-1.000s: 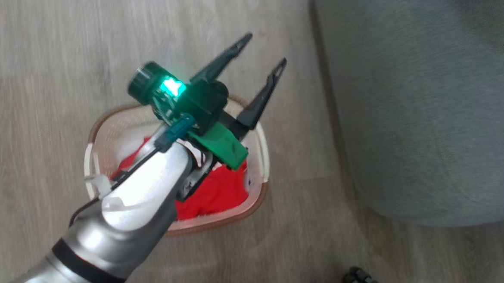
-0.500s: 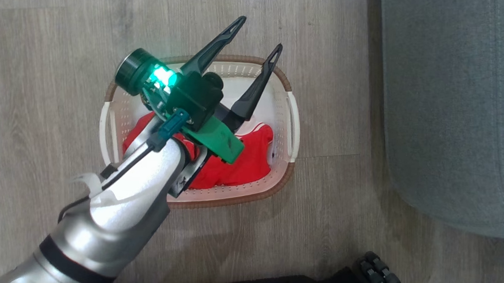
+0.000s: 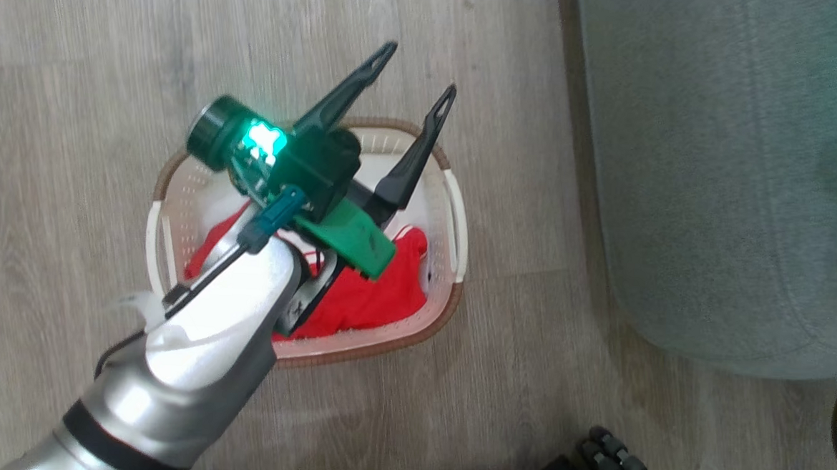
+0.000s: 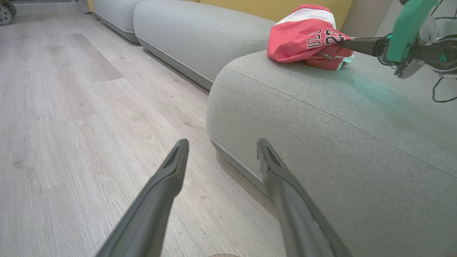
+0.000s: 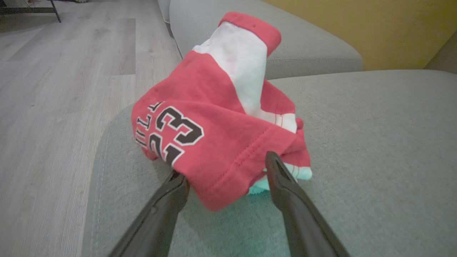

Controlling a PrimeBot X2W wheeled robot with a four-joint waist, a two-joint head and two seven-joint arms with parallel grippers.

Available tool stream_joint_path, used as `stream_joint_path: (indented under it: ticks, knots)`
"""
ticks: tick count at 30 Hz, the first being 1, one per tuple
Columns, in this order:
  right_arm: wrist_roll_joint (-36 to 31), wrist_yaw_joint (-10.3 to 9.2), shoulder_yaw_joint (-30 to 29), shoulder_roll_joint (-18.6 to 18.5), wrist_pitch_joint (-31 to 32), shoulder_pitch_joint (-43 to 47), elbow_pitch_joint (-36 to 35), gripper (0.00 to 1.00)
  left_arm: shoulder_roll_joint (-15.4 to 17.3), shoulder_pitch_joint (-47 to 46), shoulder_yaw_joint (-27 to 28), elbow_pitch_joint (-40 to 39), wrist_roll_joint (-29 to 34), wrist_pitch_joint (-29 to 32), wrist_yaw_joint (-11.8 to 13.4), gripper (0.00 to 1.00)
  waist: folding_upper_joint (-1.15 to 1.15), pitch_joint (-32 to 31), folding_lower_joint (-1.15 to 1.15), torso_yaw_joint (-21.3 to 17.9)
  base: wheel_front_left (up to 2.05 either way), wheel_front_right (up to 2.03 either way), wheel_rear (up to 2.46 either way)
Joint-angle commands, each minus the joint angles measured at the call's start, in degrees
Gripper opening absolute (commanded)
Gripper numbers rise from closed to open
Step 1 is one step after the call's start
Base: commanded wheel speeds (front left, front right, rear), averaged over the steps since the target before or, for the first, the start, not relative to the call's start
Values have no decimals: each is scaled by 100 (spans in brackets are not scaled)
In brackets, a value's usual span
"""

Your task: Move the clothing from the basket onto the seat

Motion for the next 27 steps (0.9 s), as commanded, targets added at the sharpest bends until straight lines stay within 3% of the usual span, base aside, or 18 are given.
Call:
stream_joint_path:
  ticks: [1, 16, 21, 27]
  knots:
    - [109, -2, 189, -28, -53, 238, -296, 100, 79, 97, 149, -107, -54, -84, 38, 100, 0, -195, 0, -76, 0, 0, 0]
    - [1296, -2, 1687, -346, -53, 1455, -873, 100, -158, 822, 581, 507, -684, -441, 138, 100, 0, -2013, 0, 183, 0, 0, 0]
    - [1391, -2, 1933, -198, -53, 1764, -994, 100, -196, 1228, 835, 574, -819, -461, 261, 100, 0, -2467, 0, 312, 0, 0, 0]
    - [1429, -2, 2223, 235, -53, 2238, -1453, 100, -175, 2037, 1426, 323, -815, -465, 488, 100, 0, -2978, 0, 470, 0, 0, 0]
